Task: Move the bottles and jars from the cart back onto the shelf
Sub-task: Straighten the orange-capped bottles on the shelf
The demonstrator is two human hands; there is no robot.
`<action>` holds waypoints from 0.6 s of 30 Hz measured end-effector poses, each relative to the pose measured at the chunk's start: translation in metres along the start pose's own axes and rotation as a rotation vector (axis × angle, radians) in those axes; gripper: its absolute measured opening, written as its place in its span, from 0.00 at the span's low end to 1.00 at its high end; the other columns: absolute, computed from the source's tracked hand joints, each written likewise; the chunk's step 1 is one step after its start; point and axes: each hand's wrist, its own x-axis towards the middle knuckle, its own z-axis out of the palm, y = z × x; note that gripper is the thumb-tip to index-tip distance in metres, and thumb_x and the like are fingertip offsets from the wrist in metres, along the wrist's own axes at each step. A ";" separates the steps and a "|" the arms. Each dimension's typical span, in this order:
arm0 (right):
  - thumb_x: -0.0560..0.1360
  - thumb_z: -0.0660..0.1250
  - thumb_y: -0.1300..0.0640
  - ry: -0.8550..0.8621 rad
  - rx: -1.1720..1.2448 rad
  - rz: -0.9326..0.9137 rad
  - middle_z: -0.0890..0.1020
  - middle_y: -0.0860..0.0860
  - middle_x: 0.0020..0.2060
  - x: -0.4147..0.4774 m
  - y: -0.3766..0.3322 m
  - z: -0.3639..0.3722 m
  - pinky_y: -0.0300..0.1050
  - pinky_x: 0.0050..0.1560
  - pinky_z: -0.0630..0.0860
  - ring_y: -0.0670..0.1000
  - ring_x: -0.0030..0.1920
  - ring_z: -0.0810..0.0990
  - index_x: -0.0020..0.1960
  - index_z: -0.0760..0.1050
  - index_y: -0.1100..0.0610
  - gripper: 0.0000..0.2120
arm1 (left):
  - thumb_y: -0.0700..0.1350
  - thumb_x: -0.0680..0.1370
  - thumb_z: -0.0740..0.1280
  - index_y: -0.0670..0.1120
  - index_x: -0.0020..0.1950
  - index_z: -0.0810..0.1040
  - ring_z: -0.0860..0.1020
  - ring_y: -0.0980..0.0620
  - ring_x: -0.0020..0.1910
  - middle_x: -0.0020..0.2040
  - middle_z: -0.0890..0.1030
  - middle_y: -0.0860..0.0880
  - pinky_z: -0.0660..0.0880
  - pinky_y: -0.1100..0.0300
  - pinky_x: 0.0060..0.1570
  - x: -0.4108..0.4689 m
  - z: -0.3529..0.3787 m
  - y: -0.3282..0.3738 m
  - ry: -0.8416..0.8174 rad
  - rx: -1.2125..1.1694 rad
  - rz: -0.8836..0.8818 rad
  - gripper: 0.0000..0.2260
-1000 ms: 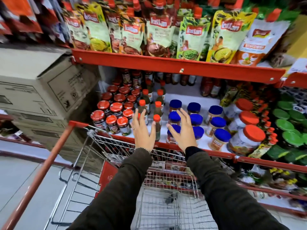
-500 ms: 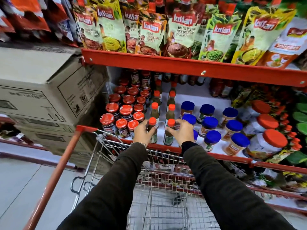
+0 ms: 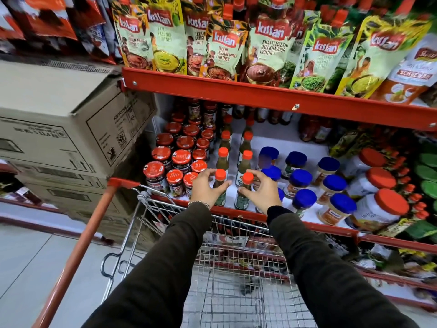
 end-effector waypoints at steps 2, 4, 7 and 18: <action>0.67 0.80 0.53 0.090 -0.027 0.030 0.81 0.48 0.53 -0.001 0.000 0.002 0.45 0.60 0.75 0.49 0.55 0.79 0.60 0.76 0.53 0.23 | 0.48 0.73 0.77 0.44 0.64 0.79 0.80 0.51 0.58 0.58 0.84 0.48 0.75 0.58 0.61 -0.003 -0.004 0.000 -0.066 -0.057 0.024 0.22; 0.66 0.81 0.51 0.148 -0.032 0.046 0.83 0.47 0.46 -0.002 0.000 0.004 0.46 0.55 0.78 0.49 0.50 0.81 0.52 0.77 0.50 0.19 | 0.42 0.75 0.74 0.43 0.66 0.78 0.81 0.48 0.62 0.60 0.84 0.45 0.74 0.58 0.64 -0.005 -0.007 -0.001 -0.114 -0.089 0.033 0.20; 0.68 0.79 0.53 0.140 -0.026 0.030 0.85 0.50 0.45 -0.002 0.000 0.006 0.50 0.55 0.80 0.50 0.48 0.83 0.51 0.80 0.55 0.14 | 0.39 0.76 0.73 0.41 0.65 0.80 0.81 0.48 0.61 0.60 0.84 0.43 0.74 0.60 0.62 -0.006 -0.011 0.000 -0.117 -0.104 0.024 0.18; 0.72 0.70 0.69 -0.083 0.140 0.045 0.79 0.52 0.59 0.000 -0.004 -0.003 0.41 0.62 0.74 0.54 0.63 0.78 0.72 0.68 0.52 0.31 | 0.51 0.68 0.80 0.43 0.51 0.79 0.81 0.51 0.46 0.47 0.83 0.50 0.78 0.58 0.49 -0.001 -0.004 0.004 0.046 -0.029 -0.061 0.18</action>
